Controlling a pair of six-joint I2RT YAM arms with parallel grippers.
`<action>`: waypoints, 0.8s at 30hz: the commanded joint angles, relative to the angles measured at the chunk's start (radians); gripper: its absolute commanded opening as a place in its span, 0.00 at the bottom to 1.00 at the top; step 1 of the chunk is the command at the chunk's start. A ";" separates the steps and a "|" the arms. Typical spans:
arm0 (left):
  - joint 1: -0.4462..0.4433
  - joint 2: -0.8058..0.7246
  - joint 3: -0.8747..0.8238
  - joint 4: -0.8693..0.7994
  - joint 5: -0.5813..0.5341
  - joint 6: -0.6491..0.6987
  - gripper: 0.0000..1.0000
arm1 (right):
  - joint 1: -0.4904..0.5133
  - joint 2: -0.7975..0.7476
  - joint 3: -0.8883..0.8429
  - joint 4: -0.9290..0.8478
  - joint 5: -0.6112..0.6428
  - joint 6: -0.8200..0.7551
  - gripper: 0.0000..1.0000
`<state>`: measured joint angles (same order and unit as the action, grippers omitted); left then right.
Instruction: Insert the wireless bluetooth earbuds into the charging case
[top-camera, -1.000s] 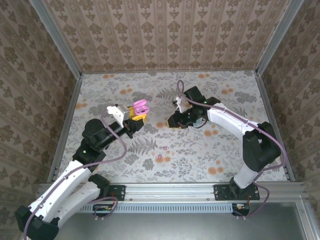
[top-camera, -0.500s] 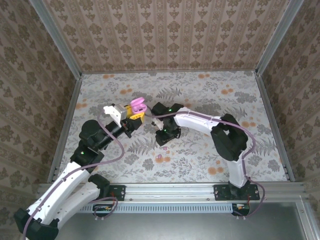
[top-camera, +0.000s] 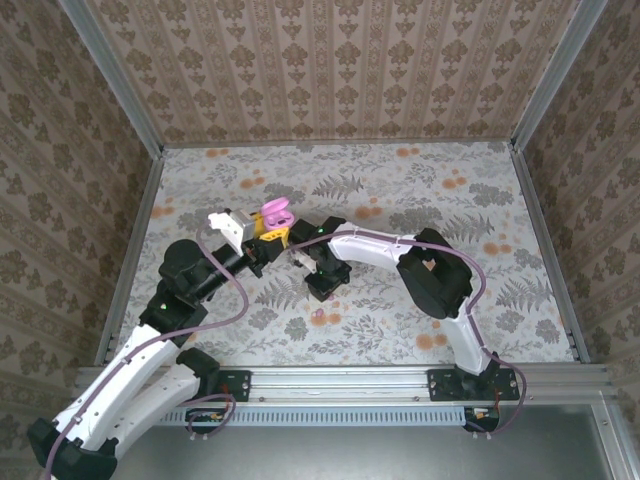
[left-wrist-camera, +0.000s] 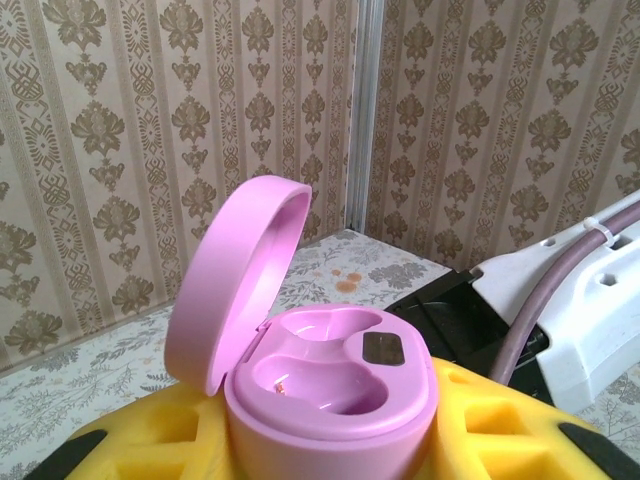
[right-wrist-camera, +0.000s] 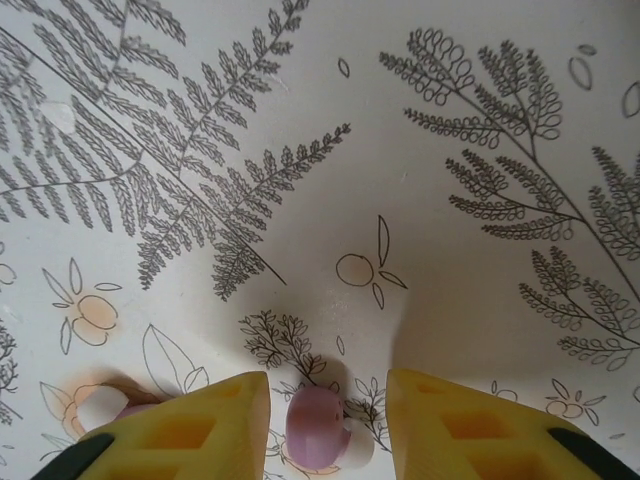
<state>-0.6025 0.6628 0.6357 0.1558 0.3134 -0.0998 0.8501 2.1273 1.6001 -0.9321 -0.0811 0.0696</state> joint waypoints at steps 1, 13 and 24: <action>-0.007 -0.015 0.037 0.007 -0.005 0.020 0.29 | 0.004 0.026 0.025 -0.049 0.032 -0.026 0.37; -0.008 -0.015 0.037 0.006 -0.007 0.018 0.29 | 0.016 0.054 0.030 -0.057 0.048 -0.015 0.32; -0.008 -0.012 0.036 0.008 -0.006 0.014 0.29 | 0.023 0.046 0.009 -0.084 0.072 0.028 0.32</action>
<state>-0.6025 0.6628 0.6380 0.1509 0.3134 -0.0967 0.8635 2.1540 1.6222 -0.9684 -0.0399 0.0784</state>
